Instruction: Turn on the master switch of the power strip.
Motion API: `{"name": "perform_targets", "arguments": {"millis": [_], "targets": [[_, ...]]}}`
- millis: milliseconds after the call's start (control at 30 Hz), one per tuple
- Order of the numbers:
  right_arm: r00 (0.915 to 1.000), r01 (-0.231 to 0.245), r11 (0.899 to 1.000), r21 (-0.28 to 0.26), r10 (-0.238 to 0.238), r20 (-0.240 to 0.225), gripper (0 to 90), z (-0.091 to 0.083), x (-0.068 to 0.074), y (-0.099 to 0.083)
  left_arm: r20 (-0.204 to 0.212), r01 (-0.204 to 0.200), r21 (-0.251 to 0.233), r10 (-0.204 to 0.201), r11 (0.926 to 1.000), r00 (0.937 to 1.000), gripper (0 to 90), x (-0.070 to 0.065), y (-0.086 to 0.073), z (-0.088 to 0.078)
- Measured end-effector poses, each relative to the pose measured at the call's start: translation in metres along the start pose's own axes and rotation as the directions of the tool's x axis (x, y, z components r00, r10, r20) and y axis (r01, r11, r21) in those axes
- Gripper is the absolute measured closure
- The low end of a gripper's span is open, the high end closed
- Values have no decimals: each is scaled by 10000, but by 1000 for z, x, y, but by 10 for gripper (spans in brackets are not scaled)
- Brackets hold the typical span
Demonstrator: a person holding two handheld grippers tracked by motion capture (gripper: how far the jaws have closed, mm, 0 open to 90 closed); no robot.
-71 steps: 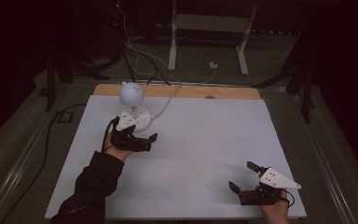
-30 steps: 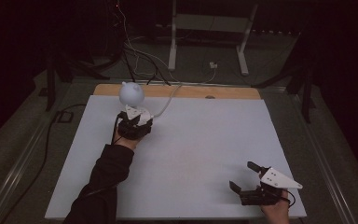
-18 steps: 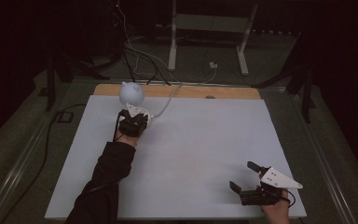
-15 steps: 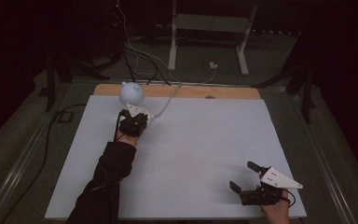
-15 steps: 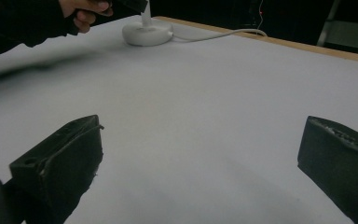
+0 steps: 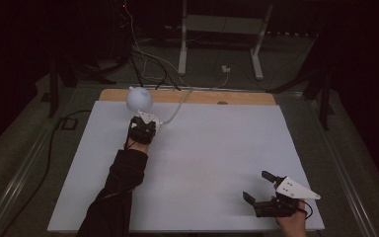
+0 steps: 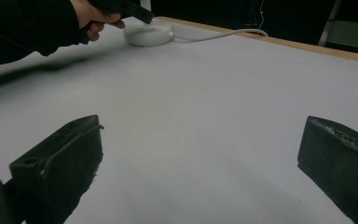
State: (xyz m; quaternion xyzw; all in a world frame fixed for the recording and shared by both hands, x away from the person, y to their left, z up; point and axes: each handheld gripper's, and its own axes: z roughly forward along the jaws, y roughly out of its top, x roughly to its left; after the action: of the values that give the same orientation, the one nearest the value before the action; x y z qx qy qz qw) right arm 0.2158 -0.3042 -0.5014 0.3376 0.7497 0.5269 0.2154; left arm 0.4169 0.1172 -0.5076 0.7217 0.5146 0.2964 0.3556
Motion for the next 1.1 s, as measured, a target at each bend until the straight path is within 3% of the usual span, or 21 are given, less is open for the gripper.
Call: {"name": "perform_targets", "arguments": {"millis": [333, 733, 967, 1033, 1100], "targets": [[10000, -7, 10000, 2, 7, -35, 0, 0, 0, 0, -591, -889, 131, 895, 9960, 9942, 900, -7, -2, 10], [10000, -24, 10000, 38, 25, -74, 0, 1, 0, 0, -518, -902, 240, 914, 9956, 9945, 900, -4, -3, 13], [10000, -30, 10000, 41, 31, -82, 0, 1, 0, 0, -597, -1432, 321, 1449, 9892, 9876, 900, -6, -4, 13], [10000, -36, 10000, 56, 37, -77, 0, 1, 0, 0, -693, -1730, 392, 1754, 9841, 9821, 900, -7, -4, 13], [10000, -23, 10000, 65, 24, -88, 0, 1, 0, 0, -629, -1595, 389, 1617, 9864, 9848, 900, -6, -4, 14]]}}
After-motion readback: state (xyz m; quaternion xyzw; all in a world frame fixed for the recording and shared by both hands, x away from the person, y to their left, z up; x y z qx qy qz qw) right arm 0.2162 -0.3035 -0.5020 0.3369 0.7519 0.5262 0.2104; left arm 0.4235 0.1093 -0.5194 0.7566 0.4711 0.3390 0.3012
